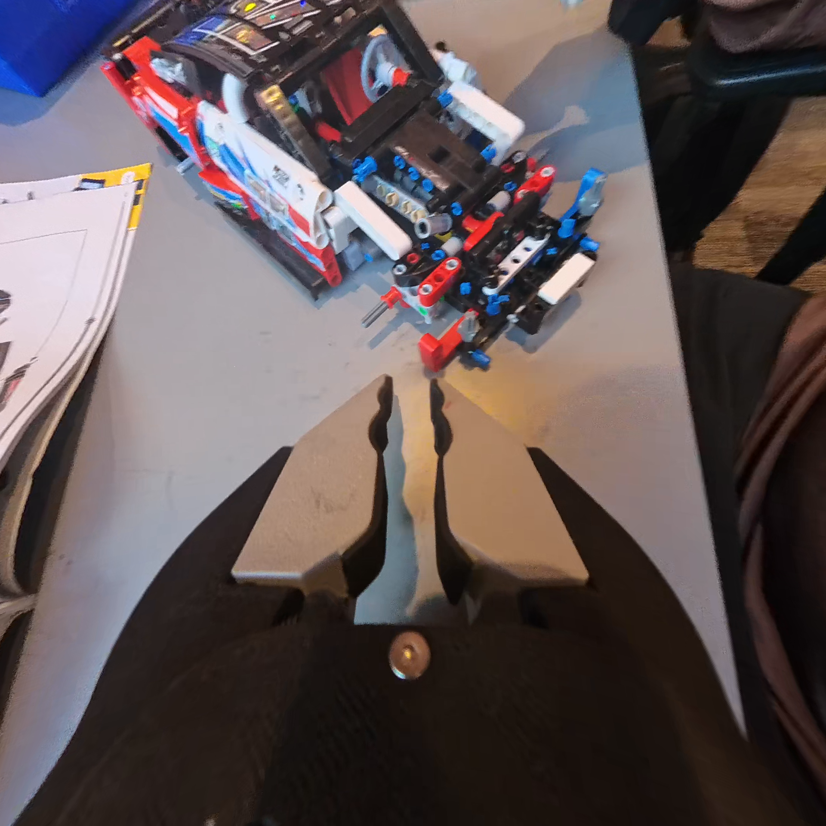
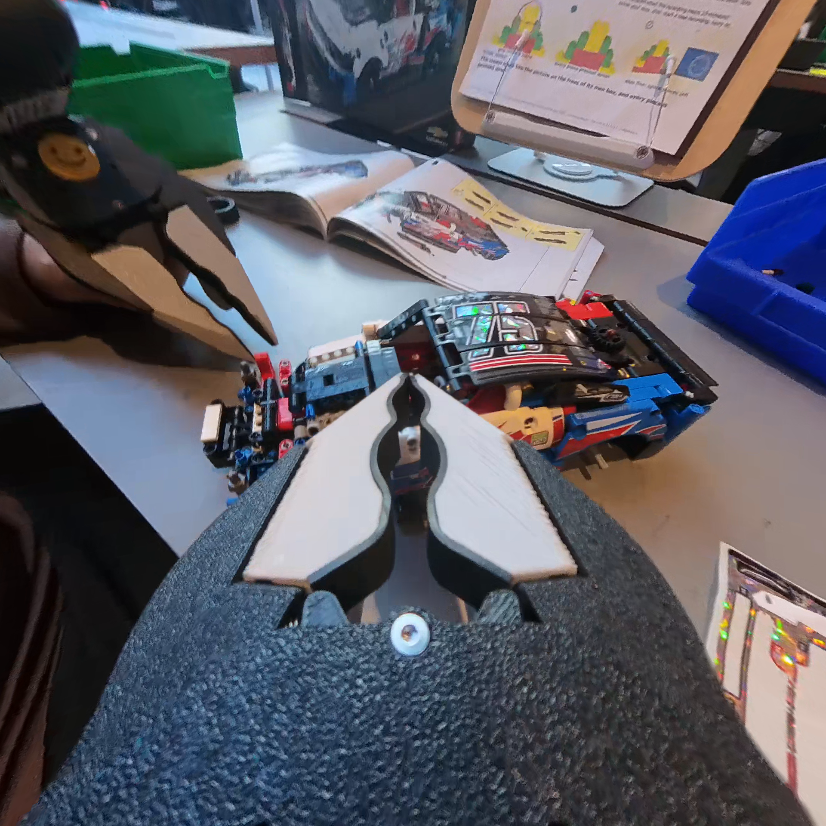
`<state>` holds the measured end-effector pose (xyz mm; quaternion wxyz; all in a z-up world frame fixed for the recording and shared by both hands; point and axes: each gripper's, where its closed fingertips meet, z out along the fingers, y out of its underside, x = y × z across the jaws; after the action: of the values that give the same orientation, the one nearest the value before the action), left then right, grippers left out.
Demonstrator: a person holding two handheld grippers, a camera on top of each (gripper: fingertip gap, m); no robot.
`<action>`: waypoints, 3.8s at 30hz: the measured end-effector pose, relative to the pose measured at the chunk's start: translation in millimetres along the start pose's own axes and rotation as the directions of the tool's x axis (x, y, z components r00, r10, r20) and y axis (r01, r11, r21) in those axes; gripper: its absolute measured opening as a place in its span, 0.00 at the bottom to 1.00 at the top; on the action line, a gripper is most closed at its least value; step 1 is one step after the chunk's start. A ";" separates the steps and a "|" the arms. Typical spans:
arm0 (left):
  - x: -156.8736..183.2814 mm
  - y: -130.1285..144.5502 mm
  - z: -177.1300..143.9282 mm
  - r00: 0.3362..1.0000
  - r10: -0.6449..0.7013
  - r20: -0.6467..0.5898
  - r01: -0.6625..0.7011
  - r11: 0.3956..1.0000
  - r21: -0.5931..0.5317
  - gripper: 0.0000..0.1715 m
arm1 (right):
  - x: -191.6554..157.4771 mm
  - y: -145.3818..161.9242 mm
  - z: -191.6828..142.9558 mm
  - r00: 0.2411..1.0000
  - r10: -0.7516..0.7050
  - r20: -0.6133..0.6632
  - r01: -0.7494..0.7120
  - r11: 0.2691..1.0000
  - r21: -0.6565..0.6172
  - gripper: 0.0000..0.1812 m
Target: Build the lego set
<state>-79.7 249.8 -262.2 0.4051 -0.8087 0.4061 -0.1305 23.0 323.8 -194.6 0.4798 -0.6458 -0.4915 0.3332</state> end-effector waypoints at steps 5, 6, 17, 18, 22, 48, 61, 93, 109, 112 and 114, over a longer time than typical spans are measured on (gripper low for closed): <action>-22.7 1.0 -4.0 0.990 -0.066 0.122 0.065 0.998 0.016 0.08 | 0.2 -7.7 -8.6 0.999 0.025 0.049 -0.026 0.999 0.019 0.00; -27.0 1.5 -4.8 0.986 -0.085 0.142 0.083 0.996 0.018 0.08 | 0.2 -6.9 -11.1 0.999 0.013 0.052 -0.014 1.000 0.005 0.00; -53.3 16.1 -2.1 0.942 -0.174 0.288 0.197 0.979 -0.050 0.05 | 17.5 -16.6 -32.2 0.998 -0.041 -0.052 0.035 0.994 -0.101 0.03; -53.5 16.5 -2.0 0.941 -0.178 0.286 0.201 0.978 -0.051 0.05 | 10.9 -11.3 -30.7 0.999 -0.032 -0.005 0.031 0.991 -0.127 0.00; -51.1 10.4 -5.2 0.947 -0.177 0.269 0.186 0.983 -0.008 0.05 | -22.8 -2.8 -24.8 0.981 0.018 0.193 0.013 0.988 -0.157 0.00; 27.9 -2.6 9.0 0.958 -0.044 -0.284 0.032 0.998 -0.046 0.22 | -81.0 48.9 0.1 0.957 0.004 0.290 0.115 0.914 -0.390 0.00; 24.9 -3.5 13.2 0.973 -0.018 -0.228 0.008 0.999 -0.047 0.18 | -77.0 56.0 3.1 0.953 -0.109 0.284 0.259 0.780 -0.569 0.00; 22.6 -4.3 13.1 0.977 -0.020 -0.212 0.011 0.999 -0.043 0.16 | -103.9 65.5 -2.9 0.928 -0.229 0.295 0.369 0.687 -0.627 0.24; 40.4 -40.5 -11.0 0.935 -0.068 -0.348 0.136 0.975 0.175 0.34 | -104.2 64.4 -1.0 0.890 -0.245 0.384 0.448 0.629 -0.635 0.28; 49.1 -45.9 -10.4 0.941 -0.018 -0.338 0.086 0.978 0.189 0.37 | -107.0 65.0 -3.4 0.876 -0.242 0.418 0.472 0.605 -0.641 0.32; 50.6 -45.2 -7.7 0.945 -0.004 -0.328 0.069 0.980 0.187 0.37 | -104.7 63.4 -1.5 0.862 -0.289 0.416 0.503 0.589 -0.633 0.29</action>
<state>-26.7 222.4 -228.9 0.4073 -0.7396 0.4378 -0.3090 13.4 219.8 -258.5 0.1765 -0.6022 -0.7745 0.0798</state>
